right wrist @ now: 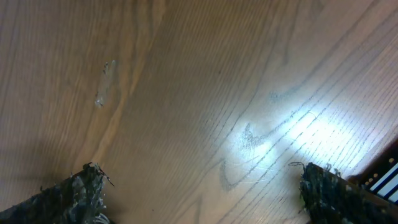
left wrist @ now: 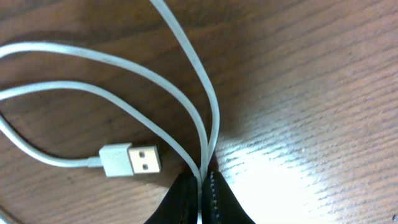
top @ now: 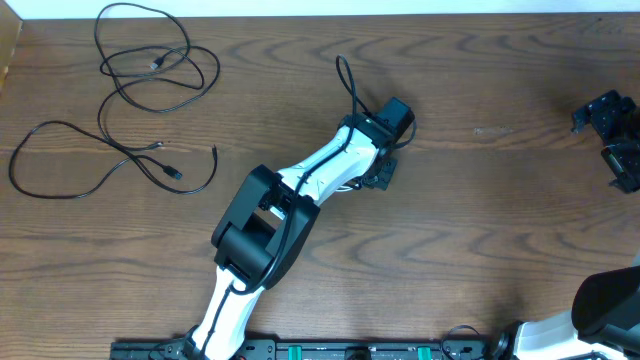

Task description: Untangle cables

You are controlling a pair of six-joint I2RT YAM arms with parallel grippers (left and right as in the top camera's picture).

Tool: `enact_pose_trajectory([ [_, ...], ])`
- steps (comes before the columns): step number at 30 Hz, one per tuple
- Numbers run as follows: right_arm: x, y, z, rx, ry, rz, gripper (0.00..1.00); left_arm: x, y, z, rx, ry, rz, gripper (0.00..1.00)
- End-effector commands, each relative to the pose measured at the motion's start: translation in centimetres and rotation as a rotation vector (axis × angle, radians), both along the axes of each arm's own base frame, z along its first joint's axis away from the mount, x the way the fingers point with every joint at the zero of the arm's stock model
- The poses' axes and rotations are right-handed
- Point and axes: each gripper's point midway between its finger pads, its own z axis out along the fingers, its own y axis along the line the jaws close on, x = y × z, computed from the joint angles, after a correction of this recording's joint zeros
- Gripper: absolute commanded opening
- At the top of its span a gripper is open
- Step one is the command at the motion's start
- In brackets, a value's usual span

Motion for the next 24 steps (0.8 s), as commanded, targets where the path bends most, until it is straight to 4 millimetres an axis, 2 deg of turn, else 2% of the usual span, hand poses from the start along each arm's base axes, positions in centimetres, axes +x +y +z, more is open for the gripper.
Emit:
enact_pose_trajectory([
  [1,-0.1,0.0,0.0,-0.003,0.002,-0.011,0.99,-0.3,0.6,0.9,0.01,0.002,0.019,0.08],
  [5,-0.1,0.0,0.0,-0.003,0.002,-0.011,0.99,0.3,0.2,5.1,-0.059,-0.065,0.07,0.07],
  [10,-0.1,0.0,0.0,-0.003,0.002,-0.011,0.99,1.0,0.1,12.0,-0.173,-0.183,0.122,0.08],
  [13,-0.1,0.0,0.0,-0.003,0.002,-0.011,0.99,1.3,1.0,16.3,-0.239,-0.259,0.142,0.08],
  [16,-0.1,0.0,0.0,-0.003,0.002,-0.011,0.99,1.6,2.1,19.3,-0.282,-0.313,0.164,0.08],
  [18,-0.1,0.0,0.0,-0.003,0.002,-0.011,0.99,1.7,2.6,20.1,-0.291,-0.327,0.175,0.08],
  [20,-0.1,0.0,0.0,-0.003,0.002,-0.011,0.99,1.6,2.8,19.9,-0.285,-0.32,0.177,0.08],
  [24,-0.1,0.0,0.0,-0.003,0.002,-0.011,0.99,1.1,2.5,17.9,-0.243,-0.268,0.166,0.08],
])
